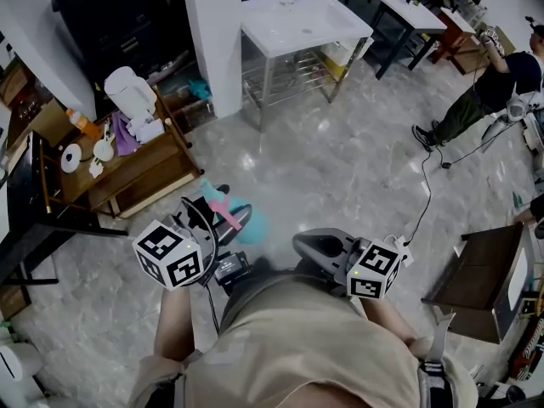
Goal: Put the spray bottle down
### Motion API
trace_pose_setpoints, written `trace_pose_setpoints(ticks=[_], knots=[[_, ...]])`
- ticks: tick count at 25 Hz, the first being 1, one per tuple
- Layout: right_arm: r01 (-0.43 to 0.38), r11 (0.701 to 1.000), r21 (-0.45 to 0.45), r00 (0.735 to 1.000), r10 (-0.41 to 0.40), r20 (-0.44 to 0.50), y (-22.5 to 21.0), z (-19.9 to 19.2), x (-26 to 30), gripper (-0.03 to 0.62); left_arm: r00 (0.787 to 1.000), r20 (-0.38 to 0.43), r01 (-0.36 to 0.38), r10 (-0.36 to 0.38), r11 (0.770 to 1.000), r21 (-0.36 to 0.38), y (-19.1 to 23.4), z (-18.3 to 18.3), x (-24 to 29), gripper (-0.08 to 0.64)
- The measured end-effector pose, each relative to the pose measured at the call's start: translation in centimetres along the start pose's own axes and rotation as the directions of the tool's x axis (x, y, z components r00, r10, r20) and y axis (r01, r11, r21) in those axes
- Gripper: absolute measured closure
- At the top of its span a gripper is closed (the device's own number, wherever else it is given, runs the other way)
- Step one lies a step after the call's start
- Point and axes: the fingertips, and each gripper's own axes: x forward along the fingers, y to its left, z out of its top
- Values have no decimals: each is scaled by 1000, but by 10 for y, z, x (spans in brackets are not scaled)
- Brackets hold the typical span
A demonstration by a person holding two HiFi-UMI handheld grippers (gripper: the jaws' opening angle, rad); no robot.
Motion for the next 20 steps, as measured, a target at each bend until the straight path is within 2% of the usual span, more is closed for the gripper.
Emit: trace_pose_setpoints(ticks=[6, 13, 20], knots=[[-7, 1000, 3, 1000, 7, -10, -16, 5, 13, 573, 1000, -23, -18, 18, 1000, -3, 12, -10, 11, 299], [-32, 999, 22, 999, 31, 25, -54, 20, 20, 574, 999, -31, -21, 22, 999, 30, 24, 6, 45, 299], [-51, 997, 59, 998, 48, 48, -121, 40, 10, 573, 997, -59, -56, 58, 998, 26, 42, 18, 109, 299]])
